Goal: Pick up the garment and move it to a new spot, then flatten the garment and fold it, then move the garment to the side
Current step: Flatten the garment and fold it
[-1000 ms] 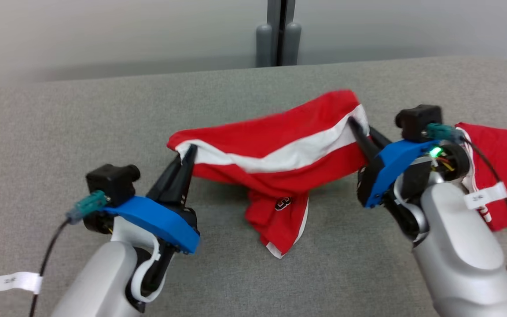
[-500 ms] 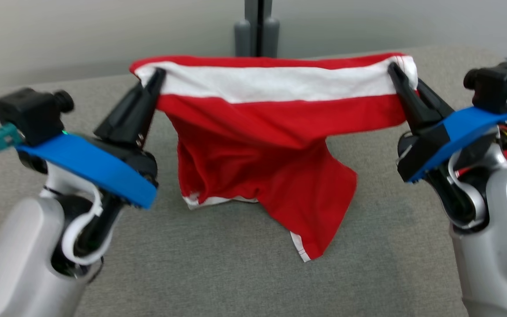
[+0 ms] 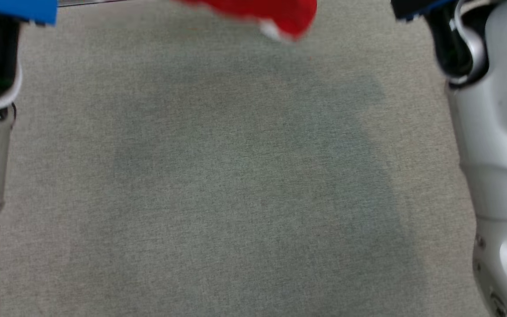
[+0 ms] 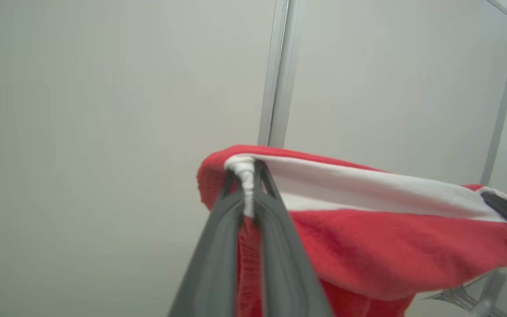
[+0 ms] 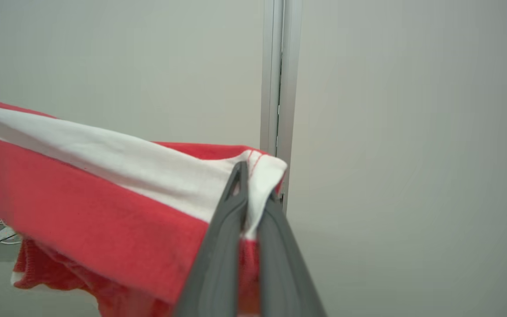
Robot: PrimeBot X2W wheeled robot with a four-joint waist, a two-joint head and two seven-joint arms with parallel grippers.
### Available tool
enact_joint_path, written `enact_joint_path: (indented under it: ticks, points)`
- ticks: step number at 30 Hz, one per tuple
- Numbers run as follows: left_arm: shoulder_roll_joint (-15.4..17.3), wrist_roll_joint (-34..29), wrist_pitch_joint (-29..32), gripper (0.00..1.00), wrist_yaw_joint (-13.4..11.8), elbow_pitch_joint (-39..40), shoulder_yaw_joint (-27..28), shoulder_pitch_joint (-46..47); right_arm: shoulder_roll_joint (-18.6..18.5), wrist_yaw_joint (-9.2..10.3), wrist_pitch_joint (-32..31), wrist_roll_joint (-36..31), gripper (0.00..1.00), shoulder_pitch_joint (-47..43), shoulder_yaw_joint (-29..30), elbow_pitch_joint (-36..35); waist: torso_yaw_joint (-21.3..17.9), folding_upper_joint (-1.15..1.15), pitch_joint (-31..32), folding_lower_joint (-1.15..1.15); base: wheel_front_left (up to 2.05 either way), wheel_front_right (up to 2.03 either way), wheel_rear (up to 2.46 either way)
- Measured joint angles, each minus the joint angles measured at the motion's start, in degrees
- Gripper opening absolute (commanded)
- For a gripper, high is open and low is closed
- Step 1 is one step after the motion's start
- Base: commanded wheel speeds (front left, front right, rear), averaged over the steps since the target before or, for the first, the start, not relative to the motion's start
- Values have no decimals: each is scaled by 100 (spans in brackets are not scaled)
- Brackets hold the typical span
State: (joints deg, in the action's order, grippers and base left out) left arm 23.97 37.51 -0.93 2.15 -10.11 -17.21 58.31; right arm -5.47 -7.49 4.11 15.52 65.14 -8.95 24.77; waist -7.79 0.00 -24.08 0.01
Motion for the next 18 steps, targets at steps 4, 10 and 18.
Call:
enact_joint_path:
  ticks: [4, 10, 18]
  points:
    - [-167, -92, -442, 0, 143, -411, -55, 293, -20, 0, 491, -68, 0, 406, -29, 655, 71, 0, -34, 0, 0, 0, 0]
    - [-438, 10, -693, 0, 333, -1069, -409, -263, -60, 1, 446, 155, 0, 135, -288, 1615, 151, 0, -30, 0, 0, 0, 0]
    - [-757, 623, -624, 0, 493, -1841, -970, -1817, -338, 0, -18, 878, 0, -1302, -887, 2207, 289, 0, 266, -2, 0, 0, 0]
